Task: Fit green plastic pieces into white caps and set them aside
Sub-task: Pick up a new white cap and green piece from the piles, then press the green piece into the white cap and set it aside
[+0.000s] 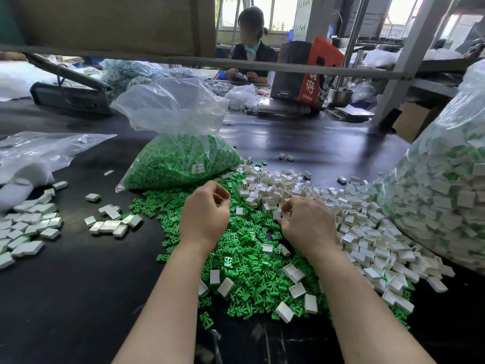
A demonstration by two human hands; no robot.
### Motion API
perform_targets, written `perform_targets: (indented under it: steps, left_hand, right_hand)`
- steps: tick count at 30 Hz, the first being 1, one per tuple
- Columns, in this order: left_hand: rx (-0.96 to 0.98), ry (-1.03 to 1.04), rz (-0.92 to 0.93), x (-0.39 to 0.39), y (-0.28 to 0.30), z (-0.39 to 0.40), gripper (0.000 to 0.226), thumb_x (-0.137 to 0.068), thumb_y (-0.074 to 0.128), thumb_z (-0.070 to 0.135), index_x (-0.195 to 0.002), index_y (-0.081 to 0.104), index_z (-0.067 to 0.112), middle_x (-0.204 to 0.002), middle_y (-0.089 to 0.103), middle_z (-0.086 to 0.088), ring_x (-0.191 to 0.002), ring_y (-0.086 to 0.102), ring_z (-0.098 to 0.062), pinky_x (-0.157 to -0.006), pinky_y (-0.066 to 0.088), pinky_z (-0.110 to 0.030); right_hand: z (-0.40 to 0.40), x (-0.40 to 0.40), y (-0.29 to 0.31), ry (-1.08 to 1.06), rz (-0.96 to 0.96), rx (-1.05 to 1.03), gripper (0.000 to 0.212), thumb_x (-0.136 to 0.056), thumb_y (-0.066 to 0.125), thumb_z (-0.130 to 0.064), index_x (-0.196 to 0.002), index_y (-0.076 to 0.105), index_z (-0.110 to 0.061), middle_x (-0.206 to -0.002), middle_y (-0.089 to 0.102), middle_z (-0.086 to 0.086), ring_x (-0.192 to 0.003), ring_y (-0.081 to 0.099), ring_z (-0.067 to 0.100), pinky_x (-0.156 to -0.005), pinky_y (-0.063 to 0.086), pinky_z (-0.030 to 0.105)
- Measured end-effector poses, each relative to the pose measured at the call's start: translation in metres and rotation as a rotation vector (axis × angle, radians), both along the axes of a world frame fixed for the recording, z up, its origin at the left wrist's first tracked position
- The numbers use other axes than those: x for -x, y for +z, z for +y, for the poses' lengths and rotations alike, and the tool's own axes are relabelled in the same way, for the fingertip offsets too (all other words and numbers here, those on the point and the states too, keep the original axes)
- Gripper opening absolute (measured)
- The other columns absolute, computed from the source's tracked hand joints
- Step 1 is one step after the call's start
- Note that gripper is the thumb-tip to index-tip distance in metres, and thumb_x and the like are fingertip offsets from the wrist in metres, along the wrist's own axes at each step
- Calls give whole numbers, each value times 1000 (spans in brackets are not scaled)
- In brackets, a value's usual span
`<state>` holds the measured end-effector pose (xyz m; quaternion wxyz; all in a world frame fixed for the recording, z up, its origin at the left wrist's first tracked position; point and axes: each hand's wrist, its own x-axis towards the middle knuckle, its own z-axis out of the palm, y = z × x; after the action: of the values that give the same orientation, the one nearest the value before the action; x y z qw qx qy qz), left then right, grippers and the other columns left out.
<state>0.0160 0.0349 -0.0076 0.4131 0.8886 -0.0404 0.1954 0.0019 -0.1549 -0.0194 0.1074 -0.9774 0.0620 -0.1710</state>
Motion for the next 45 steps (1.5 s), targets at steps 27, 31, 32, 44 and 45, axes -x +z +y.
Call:
perform_targets:
  steps: [27, 31, 32, 44, 45]
  left_hand:
    - [696, -438, 180, 11, 9, -20, 11, -75, 79, 8, -84, 74, 12, -78, 76, 0, -68, 68, -3, -61, 50, -12]
    - [636, -418, 154, 10, 7, -22, 14, -72, 81, 11, -84, 73, 12, -80, 76, -2, -72, 70, -9, -65, 52, -16]
    - [628, -412, 154, 9, 7, -22, 14, -72, 81, 11, -83, 73, 12, -80, 76, -3, -73, 71, -10, -66, 53, -17]
    - [647, -308, 133, 11, 9, -17, 25, -66, 86, 18, -79, 66, 10, -73, 71, -10, -69, 65, -20, -72, 58, -41]
    - [660, -301, 146, 12, 10, -17, 32, -62, 86, 23, -83, 65, 11, -71, 70, -4, -67, 66, -17, -70, 58, -38]
  right_hand:
    - [10, 5, 15, 403, -22, -1000, 12, -85, 74, -12, -96, 68, -13, -89, 74, 3, -81, 72, 14, -72, 55, 17]
    - [9, 4, 9, 380, 131, -426, 18, -85, 75, -28, -103, 74, -28, -94, 69, -11, -87, 62, 6, -78, 49, 18]
    - [11, 4, 8, 377, 169, -321, 22, -84, 75, -33, -106, 73, -31, -99, 68, -10, -93, 59, 9, -85, 48, 25]
    - [16, 8, 9, 366, 92, -448, 5, -84, 76, -22, -88, 73, -23, -84, 71, -10, -75, 62, 2, -72, 46, 17]
    - [15, 8, 10, 360, 76, -533, 5, -85, 75, -19, -89, 73, -20, -82, 71, -8, -73, 63, 2, -70, 48, 15]
